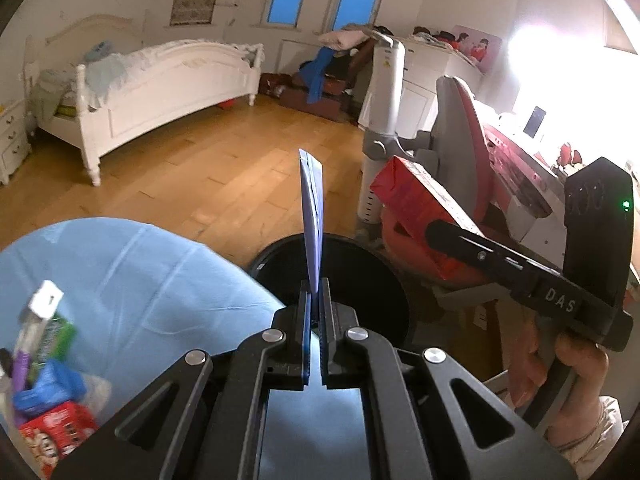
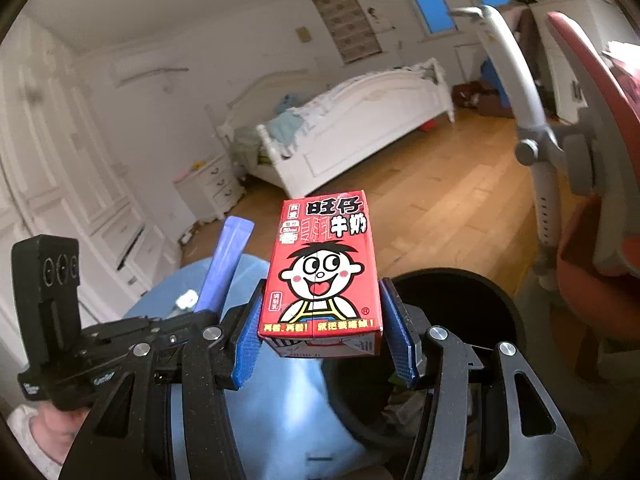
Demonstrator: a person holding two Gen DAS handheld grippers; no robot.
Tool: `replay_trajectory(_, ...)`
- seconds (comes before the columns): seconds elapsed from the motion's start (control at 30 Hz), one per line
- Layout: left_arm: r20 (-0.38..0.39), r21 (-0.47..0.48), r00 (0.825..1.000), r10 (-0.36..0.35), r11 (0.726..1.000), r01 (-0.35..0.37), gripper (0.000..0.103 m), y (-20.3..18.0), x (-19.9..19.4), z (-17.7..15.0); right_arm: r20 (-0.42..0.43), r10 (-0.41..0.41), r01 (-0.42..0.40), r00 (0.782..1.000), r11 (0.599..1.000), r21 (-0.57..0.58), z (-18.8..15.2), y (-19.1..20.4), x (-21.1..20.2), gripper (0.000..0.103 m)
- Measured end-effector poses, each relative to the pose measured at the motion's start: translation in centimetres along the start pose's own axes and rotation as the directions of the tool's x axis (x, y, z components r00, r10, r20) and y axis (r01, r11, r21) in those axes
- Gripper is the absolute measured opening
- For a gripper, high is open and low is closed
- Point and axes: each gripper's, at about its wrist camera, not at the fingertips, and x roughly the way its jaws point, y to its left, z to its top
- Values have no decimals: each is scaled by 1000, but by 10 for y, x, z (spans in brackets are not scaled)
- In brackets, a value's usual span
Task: Collect trash
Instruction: 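Carry strip and milk box over the bin and open both tools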
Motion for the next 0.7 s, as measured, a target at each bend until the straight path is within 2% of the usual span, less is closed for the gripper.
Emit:
replay_trajectory(0.47, -84, 14, 996, -34, 999, 35, 4, -18, 58, 11, -36, -31, 33, 999, 996, 78, -10, -46, 21, 54)
replay_trajectory(0.53, -83, 28, 996, -24, 999, 27, 8, -20, 65, 14, -41, -35, 39, 999, 995, 93, -9, -49, 24, 55)
replay_trajectory(0.57, -80, 33, 996, -24, 999, 26, 9, -22, 68, 16, -44, -38, 43, 998, 994, 102, -9, -50, 25, 61)
replay_trajectory(0.6, -81, 42, 997, -19, 999, 22, 15, -23, 72, 18, -42, -45, 49, 998, 992, 113, -8, -54, 26, 75)
replay_trajectory(0.67, -75, 41, 997, -6, 999, 10, 40, -23, 76, 21, -14, -52, 54, 999, 989, 138, -6, -60, 24, 83)
replay_trajectory(0.7, -66, 35, 998, 3, 999, 0, 65, -22, 76, 22, -18, -54, 56, 998, 989, 140, -5, -62, 25, 83)
